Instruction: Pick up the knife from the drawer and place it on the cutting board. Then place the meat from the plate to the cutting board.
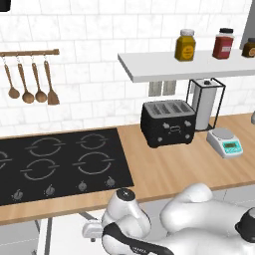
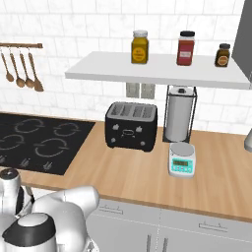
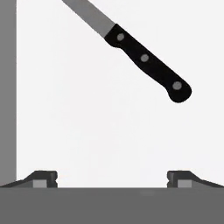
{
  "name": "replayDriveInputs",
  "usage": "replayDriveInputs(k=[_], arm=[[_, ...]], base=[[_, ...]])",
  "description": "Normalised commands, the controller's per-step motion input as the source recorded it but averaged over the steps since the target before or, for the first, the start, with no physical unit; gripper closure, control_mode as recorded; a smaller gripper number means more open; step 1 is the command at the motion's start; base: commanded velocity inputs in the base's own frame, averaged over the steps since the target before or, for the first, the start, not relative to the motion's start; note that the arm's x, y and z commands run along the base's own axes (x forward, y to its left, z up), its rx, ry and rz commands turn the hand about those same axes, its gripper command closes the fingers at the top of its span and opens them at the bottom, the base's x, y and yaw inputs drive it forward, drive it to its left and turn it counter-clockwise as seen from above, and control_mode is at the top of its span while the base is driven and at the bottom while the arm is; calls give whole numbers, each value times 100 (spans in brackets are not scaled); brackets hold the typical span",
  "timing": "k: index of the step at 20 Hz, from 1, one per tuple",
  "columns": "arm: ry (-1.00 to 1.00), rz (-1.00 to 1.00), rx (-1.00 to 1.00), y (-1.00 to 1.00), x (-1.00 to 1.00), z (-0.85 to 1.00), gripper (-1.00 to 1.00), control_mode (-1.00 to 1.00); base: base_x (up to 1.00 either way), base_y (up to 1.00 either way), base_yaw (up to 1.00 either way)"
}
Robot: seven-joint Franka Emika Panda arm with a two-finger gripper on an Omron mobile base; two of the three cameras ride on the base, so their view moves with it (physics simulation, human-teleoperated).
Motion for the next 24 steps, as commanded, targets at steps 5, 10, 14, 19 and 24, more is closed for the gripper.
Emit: replayDriveInputs(k=[5,10,14,19,24], arm=[[22,0,2,29,-21,-17,-100,-100],[5,0,-4,50,-59,-9,-100,-100],[10,2,0,59,-72,0,-100,-100],[8,4,0,69,-95,-3,-100,-100],[2,5,0,73,-100,0,-100,-100]], base=[[0,0,0],[0,0,0],[0,0,0],[0,0,0],[0,0,0]])
